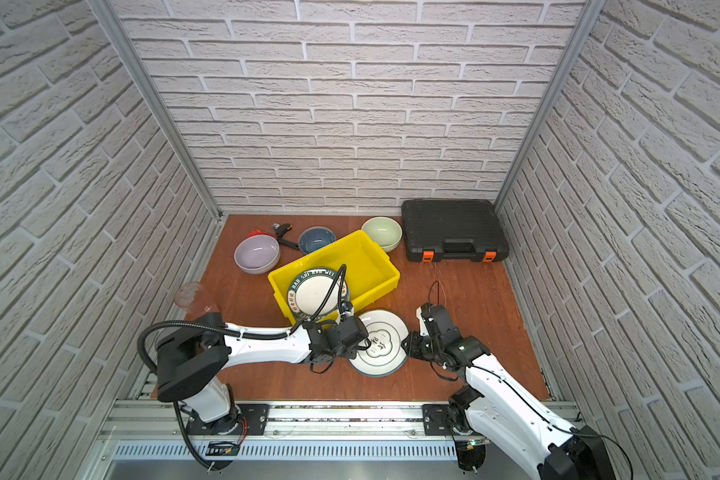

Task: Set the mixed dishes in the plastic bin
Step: 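Position both grippers on opposite rims of the white cloud-motif plate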

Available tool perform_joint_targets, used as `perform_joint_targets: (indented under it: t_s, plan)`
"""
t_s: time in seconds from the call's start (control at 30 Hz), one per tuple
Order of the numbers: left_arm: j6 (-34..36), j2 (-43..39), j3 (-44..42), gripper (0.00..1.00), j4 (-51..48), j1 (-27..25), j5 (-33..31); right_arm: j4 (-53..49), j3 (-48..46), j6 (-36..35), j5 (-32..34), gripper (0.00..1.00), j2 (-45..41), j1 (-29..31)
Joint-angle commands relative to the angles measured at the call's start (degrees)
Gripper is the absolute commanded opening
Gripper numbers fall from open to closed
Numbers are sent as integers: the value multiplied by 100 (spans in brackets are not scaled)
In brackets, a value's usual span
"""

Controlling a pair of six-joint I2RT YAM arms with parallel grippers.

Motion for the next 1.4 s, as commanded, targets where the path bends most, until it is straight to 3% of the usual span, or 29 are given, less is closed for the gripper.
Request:
perform_joint_targets:
  t_s: [0.0,0.13,0.4,0.9,1.37]
  plan:
    - [227,291,76,29,187,-66,690,35,218,-269,-177,30,-49,61]
    - [250,331,108,29,175,-59,712,-22,248,-292,-79,30,93,59]
    - [241,330,118,29,148,-13,742,-825,714,-580,443,40,47,60]
    - [222,333,100,29,146,23,757,-1437,1176,-673,558,37,-220,61]
    - [173,289,40,29,181,23,770,-1121,600,-264,1067,37,310,62]
